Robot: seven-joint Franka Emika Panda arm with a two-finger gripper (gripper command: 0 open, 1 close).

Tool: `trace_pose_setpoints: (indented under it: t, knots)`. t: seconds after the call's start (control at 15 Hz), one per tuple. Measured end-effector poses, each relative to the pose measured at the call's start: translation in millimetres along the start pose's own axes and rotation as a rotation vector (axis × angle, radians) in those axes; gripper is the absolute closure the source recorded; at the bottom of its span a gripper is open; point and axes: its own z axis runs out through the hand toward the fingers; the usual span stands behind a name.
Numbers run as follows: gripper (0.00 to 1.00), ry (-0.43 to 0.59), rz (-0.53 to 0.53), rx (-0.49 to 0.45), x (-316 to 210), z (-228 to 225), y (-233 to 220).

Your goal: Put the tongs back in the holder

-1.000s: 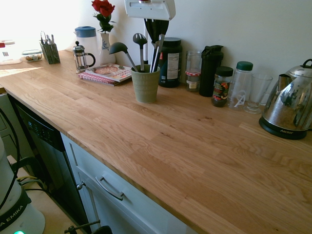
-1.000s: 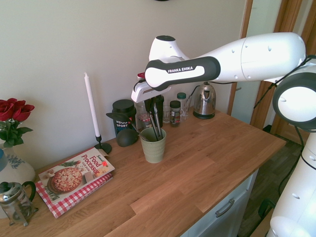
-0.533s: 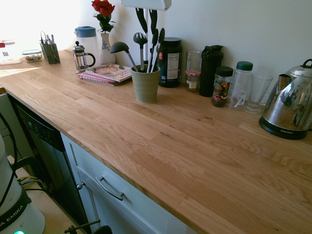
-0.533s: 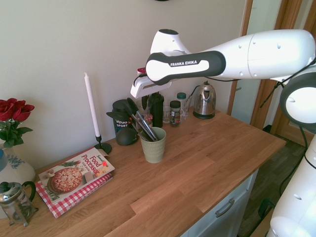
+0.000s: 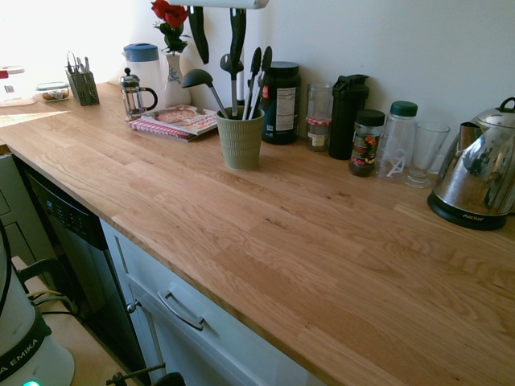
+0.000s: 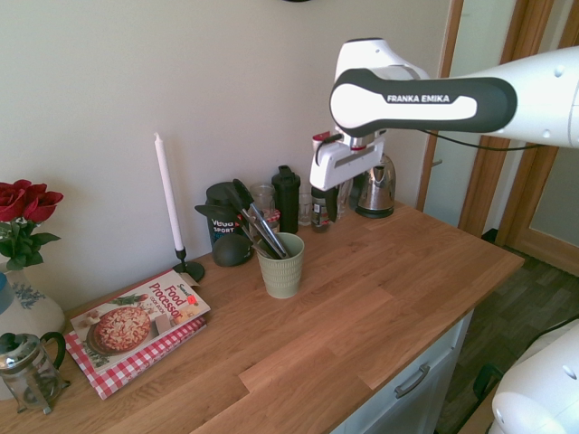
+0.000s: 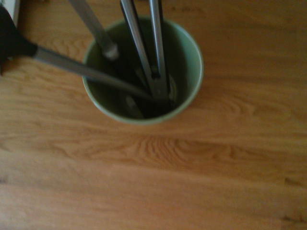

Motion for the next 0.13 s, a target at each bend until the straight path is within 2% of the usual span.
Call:
trace_pose_setpoints:
  t: [0.13]
  knots:
    - [0.00, -0.012, 0.011, -0.013, -25, 14, 28]
